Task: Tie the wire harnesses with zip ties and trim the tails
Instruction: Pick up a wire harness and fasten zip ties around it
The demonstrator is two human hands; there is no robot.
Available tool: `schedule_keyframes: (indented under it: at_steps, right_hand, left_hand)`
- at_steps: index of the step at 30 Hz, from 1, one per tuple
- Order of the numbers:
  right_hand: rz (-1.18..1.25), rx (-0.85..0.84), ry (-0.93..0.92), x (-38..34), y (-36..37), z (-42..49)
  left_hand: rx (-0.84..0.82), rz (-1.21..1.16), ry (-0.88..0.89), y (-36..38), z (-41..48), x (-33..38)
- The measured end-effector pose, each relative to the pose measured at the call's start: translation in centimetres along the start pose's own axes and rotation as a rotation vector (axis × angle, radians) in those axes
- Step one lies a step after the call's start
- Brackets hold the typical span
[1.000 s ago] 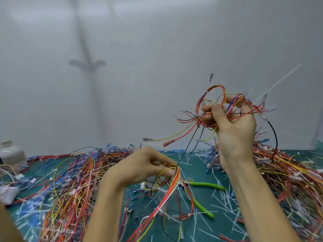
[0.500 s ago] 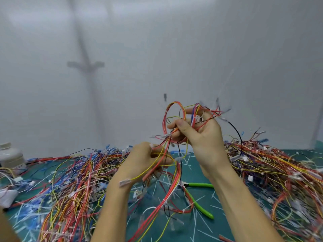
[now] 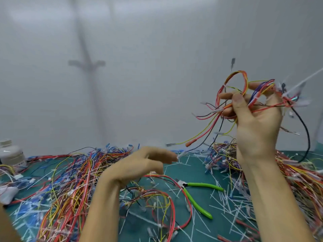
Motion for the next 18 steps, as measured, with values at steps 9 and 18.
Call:
schedule_keyframes:
  at_steps: [9,18]
  right_hand:
    - [-0.053,-0.127,0.000,-0.3,1.6,-0.3]
    - [-0.101,-0.232,0.024,0.0,3.2,-1.1]
  left_hand:
    - [0.807,-1.189,-0.190,6.1,5.5,-7.0]
    - [1.134,-0.810,-0.068,2.4,4.0,-13.3]
Point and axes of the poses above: each hand's wrist, its own z-axis towards the middle knuckle, its own y-axis out of the palm, x = y × z, the point moved 10 cm from there along z, towards the middle knuckle, and after that the axes turned 8 degrees about -z, right-handed, at the moved point
